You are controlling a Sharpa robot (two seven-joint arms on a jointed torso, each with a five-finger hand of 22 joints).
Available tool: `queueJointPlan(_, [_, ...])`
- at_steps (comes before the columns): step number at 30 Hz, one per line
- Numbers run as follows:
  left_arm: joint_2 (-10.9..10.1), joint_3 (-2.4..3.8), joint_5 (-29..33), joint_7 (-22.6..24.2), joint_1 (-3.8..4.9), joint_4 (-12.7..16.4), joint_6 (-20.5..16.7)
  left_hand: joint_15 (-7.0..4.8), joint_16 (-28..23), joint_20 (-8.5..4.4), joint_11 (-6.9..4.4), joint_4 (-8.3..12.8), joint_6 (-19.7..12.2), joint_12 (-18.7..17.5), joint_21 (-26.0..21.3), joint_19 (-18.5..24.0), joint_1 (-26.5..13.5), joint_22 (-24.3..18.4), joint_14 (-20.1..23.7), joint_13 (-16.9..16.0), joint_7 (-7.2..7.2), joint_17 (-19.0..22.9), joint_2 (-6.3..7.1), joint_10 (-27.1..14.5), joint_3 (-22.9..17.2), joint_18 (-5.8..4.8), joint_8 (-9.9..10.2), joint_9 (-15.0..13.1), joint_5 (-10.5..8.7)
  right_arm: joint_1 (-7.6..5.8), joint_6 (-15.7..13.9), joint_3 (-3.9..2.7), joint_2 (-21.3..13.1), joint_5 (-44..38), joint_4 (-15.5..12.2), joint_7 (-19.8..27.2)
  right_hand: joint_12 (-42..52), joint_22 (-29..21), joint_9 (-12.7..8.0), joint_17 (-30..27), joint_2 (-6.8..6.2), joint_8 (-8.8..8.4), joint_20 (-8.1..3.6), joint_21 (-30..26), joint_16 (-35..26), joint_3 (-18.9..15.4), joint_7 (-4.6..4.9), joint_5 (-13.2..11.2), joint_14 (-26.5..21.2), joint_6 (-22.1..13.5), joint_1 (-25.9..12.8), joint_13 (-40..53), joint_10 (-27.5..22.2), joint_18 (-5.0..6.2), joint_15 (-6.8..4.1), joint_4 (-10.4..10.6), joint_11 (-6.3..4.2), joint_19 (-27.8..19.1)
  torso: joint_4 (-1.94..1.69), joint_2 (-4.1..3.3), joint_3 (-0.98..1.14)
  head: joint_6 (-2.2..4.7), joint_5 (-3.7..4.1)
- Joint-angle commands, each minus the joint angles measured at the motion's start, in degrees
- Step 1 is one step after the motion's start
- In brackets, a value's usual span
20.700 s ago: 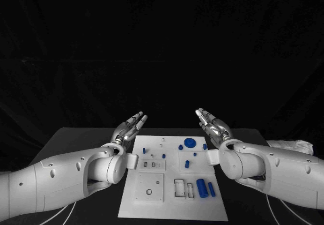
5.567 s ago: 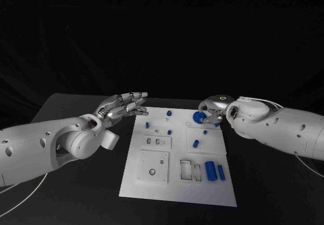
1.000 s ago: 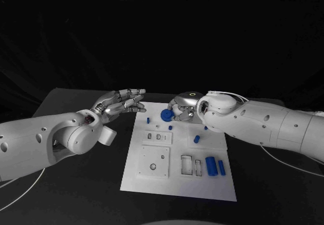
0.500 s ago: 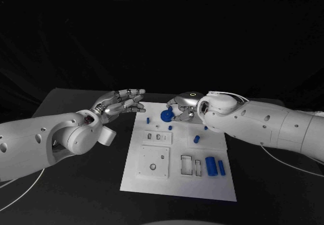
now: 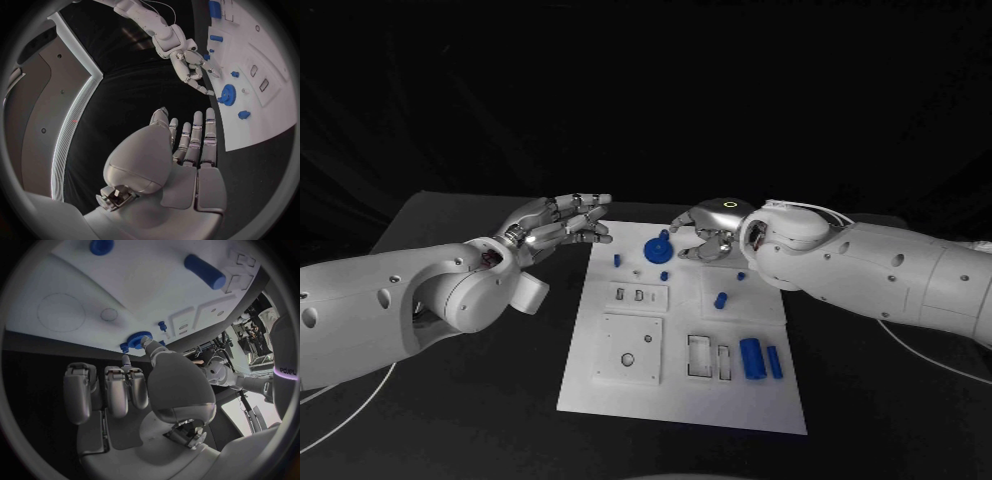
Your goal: Assemble the parts on the task board
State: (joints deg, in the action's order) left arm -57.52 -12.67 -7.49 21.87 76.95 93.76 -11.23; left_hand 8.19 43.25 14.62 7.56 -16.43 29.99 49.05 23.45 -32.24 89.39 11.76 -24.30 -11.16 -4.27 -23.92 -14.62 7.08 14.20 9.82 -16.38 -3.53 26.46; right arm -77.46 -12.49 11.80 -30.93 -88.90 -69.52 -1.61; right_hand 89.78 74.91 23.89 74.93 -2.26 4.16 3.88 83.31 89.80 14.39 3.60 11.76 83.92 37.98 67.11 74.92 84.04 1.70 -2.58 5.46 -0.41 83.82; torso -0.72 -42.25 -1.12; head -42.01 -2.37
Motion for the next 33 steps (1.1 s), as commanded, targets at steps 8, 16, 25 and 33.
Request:
queueJointPlan(8, [-0.18, 0.02, -0.22, 0.54, 0.03, 0.12, 0.71, 0.38, -0.18, 0.13, 0.05, 0.15, 0.08, 0.17, -0.22, 0.16, 0.36, -0.06, -0.14, 0.09, -0.02, 0.07, 0.37, 0.22, -0.25, 0.32, -0.1, -0.04, 0.24, -0.25, -8.12, 0.03, -9.5, 4.44, -4.71, 1.47, 0.22, 12.38, -0.27, 15.07, 0.15, 0.98, -0.07, -0.48, 0.2, -0.46, 0.62, 0.82, 6.08, 3.45, 2.66, 15.08, 5.96, 0.35, -0.1, -1.05, 0.15, -0.07, 0.09, 0.0, 0.04, 0.2, -0.32])
queueJointPlan(16, [0.29, 0.01, -0.22, 0.52, -0.02, -0.31, 0.98, 0.4, -0.16, 0.14, 0.08, 0.18, 0.1, 0.17, -0.22, 0.16, 0.41, -0.05, -0.18, 0.1, -0.01, 0.07, 0.38, 0.23, -0.27, 0.32, -0.11, -0.04, 0.29, -0.87, -8.62, 0.04, -15.55, 5.49, -8.61, -0.53, 0.22, 13.2, 0.65, 15.07, -0.2, 1.78, 0.14, 1.71, 0.2, -1.47, 1.12, 1.17, 6.08, 5.45, 2.56, 15.08, 5.96, -0.26, 0.13, -0.39, 0.51, 1.88, 0.12, 0.12, 0.03, -0.38, 0.03])
queueJointPlan(25, [0.63, -0.01, -0.22, 0.57, -0.15, -0.57, 1.27, 0.47, -0.11, 0.18, 0.14, 0.19, 0.06, 0.17, -0.23, 0.15, 0.49, -0.05, -0.28, 0.12, 0.02, 0.07, 0.33, 0.26, -0.36, 0.31, -0.07, -0.04, 0.37, -0.98, -5.83, 0.09, -17.99, 4.22, -9.15, -2.18, 0.22, 13.25, 3.23, 15.07, -0.39, 2.3, 0.36, 1.89, 0.2, -1.87, 1.3, 8.07, 6.08, 5.79, 3.38, 15.08, 5.96, -0.29, 0.34, -0.15, 0.72, 2.03, -0.06, 0.05, 0.0, -0.01, 0.26])
queueJointPlan(33, [0.37, -0.01, -0.22, 0.62, -0.18, -0.52, 1.2, 0.5, -0.1, 0.19, 0.17, 0.16, 0.02, 0.16, -0.23, 0.15, 0.49, -0.05, -0.3, 0.13, 0.02, 0.07, 0.28, 0.28, -0.4, 0.31, -0.05, -0.03, 0.38, -0.74, -6.38, 0.14, -20.54, 3.84, -10.49, -1.54, 0.22, 13.29, 5.48, 15.07, -0.87, 2.51, 0.38, 1.99, 0.2, -1.89, 1.27, 11.1, 6.08, 4.92, 3.44, 15.08, 5.96, -0.32, 0.29, 0.11, 0.7, 2.11, -0.07, -0.01, -0.04, 0.16, 0.22])
